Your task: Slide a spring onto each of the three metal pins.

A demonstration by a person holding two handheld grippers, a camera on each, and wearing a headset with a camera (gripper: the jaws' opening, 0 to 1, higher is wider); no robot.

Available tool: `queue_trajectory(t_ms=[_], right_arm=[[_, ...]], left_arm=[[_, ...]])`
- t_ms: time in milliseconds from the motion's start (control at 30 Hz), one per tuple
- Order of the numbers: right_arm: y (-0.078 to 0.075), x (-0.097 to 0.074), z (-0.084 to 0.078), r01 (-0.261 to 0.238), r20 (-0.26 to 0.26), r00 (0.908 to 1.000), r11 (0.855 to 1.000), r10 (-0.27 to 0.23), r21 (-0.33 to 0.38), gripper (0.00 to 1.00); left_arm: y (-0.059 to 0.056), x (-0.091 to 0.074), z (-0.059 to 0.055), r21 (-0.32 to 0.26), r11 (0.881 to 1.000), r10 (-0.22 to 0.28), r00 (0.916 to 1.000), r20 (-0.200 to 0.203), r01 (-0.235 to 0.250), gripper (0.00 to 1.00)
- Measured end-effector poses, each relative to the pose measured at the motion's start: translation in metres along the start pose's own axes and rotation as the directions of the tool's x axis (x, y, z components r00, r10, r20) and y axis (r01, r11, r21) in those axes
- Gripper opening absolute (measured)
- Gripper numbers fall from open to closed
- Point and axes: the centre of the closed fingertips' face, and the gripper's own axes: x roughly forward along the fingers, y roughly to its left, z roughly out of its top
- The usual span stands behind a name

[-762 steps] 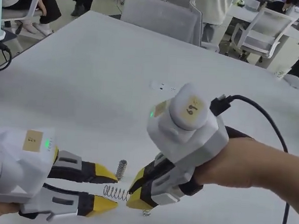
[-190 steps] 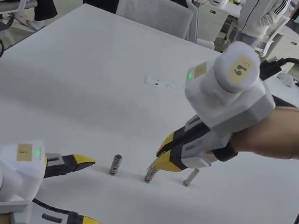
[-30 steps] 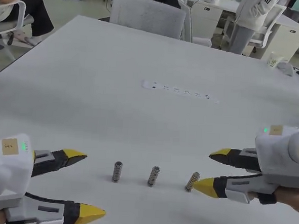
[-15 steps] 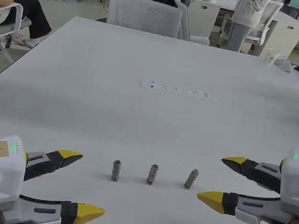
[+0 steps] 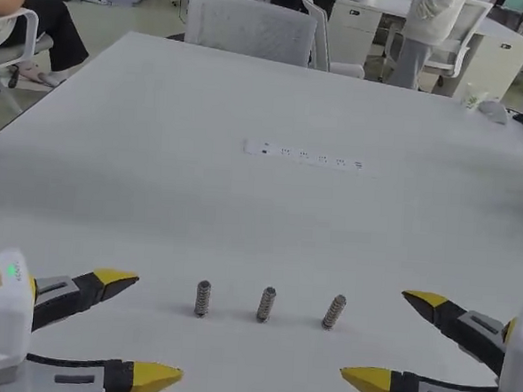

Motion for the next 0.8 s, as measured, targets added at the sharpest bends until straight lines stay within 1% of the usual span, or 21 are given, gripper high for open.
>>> queue_trajectory(t_ms=[167, 267, 467, 500, 567, 800], right_arm=[[0.001, -0.003, -0.004, 0.002, 0.001, 1.0, 1.0, -0.002, 0.006, 0.81], [0.002, -0.003, -0.004, 0.009, 0.007, 0.9999, 1.0, -0.009, 0.015, 0.82], [0.006, -0.002, -0.009, 0.018, 0.008, 0.9998, 1.0, -0.019, 0.022, 0.84], [0.007, -0.002, -0.008, 0.018, 0.018, 0.9997, 0.999, -0.019, 0.026, 0.84], [0.009, -0.002, -0.008, 0.019, 0.019, 0.9996, 0.999, -0.019, 0.032, 0.84], [0.006, -0.003, -0.01, 0.027, 0.021, 0.9994, 0.999, -0.028, 0.031, 0.85]], left_arm=[[-0.003, -0.001, -0.006, -0.006, 1.0, -0.001, 0.9999, -0.012, 0.001, 0.7], [-0.003, -0.001, -0.006, -0.011, 1.0, 0.002, 0.9999, -0.01, -0.002, 0.71], [-0.005, -0.001, -0.009, -0.027, 1.0, 0.012, 0.9999, -0.01, -0.012, 0.72], [-0.005, -0.001, -0.009, -0.031, 0.999, 0.016, 0.9999, -0.007, -0.016, 0.72], [-0.005, -0.001, -0.009, -0.034, 0.999, 0.018, 0.9998, -0.005, -0.018, 0.72], [-0.004, 0.0, -0.011, -0.035, 0.999, 0.019, 0.9998, -0.01, -0.02, 0.73]])
